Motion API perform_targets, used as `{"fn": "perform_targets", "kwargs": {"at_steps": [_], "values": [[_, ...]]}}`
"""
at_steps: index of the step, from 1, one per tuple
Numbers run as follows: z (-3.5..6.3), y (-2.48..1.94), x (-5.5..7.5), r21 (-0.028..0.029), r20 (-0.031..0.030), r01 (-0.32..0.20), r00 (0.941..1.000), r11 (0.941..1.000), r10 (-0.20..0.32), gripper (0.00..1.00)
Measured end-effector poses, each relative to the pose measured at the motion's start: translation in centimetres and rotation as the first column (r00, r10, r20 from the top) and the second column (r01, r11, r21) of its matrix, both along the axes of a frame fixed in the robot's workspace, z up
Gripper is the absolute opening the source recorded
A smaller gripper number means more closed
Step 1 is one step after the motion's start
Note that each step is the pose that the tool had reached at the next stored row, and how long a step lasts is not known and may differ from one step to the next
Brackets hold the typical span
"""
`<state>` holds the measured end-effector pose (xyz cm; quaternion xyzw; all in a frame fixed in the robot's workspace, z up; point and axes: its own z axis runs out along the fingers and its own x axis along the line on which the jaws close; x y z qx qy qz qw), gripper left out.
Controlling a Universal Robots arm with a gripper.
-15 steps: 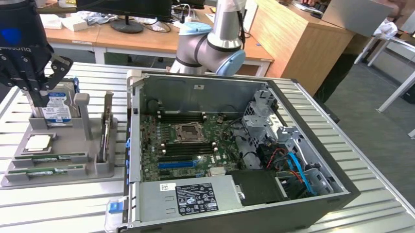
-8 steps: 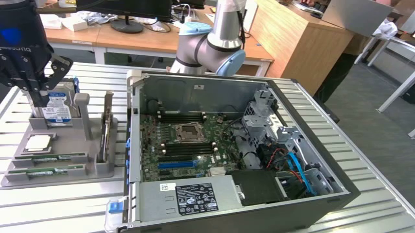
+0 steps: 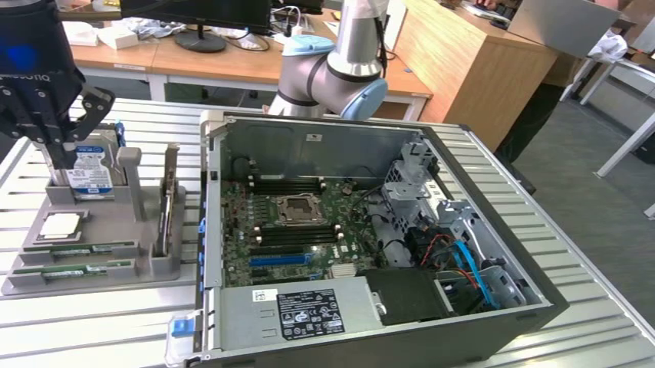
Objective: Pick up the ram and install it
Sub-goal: 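Pick up the ram and move it above insertion slot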
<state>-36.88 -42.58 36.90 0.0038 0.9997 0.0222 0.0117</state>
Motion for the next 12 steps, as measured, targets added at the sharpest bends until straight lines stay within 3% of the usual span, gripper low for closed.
{"fn": "perform_targets", "kwargs": {"at_steps": [6, 12], "values": [[0.00, 0.00, 0.00, 0.0000, 0.0001, -0.089, 0.9960, 0.9960, 0.089, 0.10], [0.00, 0.00, 0.00, -0.0001, 0.0001, -0.195, 0.9808, 0.9808, 0.195, 0.10]]}}
